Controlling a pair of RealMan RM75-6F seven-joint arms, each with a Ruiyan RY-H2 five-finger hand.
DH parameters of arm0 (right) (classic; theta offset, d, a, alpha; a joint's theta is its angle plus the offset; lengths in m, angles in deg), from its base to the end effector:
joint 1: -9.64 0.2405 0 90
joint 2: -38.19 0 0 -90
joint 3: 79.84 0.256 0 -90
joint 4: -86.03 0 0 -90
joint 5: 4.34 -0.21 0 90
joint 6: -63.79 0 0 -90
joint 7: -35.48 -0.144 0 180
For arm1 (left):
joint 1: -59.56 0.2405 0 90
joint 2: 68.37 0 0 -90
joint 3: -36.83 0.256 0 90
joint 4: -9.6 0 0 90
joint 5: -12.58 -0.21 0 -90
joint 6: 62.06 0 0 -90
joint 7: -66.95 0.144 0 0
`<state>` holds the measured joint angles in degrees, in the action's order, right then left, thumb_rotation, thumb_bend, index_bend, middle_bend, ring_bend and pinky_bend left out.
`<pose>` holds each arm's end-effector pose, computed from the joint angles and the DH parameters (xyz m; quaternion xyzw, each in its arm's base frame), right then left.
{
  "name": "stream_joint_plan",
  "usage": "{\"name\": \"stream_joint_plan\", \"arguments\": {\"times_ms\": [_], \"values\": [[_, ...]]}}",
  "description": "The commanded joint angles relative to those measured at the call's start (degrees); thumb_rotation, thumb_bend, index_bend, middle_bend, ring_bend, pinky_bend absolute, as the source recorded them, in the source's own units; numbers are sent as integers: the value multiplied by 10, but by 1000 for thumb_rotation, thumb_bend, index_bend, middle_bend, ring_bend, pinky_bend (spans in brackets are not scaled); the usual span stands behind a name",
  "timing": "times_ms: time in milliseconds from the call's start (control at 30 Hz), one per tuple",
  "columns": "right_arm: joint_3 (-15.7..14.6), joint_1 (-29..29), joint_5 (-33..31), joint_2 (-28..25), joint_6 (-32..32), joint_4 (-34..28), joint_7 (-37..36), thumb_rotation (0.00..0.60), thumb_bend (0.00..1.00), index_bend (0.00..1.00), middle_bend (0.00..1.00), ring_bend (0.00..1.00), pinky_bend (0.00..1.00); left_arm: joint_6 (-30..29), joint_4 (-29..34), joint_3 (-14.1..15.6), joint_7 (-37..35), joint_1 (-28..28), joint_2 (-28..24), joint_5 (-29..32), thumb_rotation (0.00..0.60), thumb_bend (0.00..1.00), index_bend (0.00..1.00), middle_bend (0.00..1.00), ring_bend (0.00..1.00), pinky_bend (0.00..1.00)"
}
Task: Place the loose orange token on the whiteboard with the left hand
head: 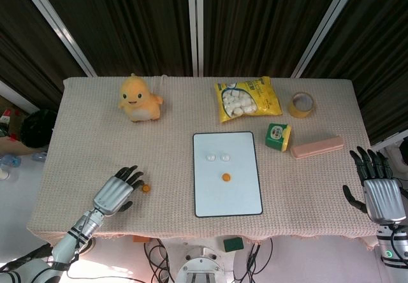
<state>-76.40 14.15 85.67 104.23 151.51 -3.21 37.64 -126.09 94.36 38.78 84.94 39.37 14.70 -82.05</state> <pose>-0.3072 -0.1813 0.1567 0.6122 -0.3404 0.3995 0.5914 -0.2421 0.2166 -0.0019 -0.8070 -0.2924 -0.3193 0.4017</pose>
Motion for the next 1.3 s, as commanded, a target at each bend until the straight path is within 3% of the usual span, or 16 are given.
{"name": "stream_joint_plan", "arguments": {"times_ms": [33, 300, 1300], "values": [[-1, 1, 0, -1, -2, 1, -1, 600, 343, 0, 0, 0, 0, 6, -4, -4, 3, -6, 5, 7, 600, 213, 315, 182, 82, 183], [2, -2, -12, -5, -2, 3, -9, 600, 343, 0, 0, 0, 0, 26, -16, -4, -5, -24, 19, 23, 600, 260, 317, 182, 82, 183], [9, 0, -47, -5, -26, -3, -1, 600, 343, 0, 0, 0, 0, 26, -33, 3, -17, -58, 34, 32, 600, 262, 430, 218, 111, 183]]}}
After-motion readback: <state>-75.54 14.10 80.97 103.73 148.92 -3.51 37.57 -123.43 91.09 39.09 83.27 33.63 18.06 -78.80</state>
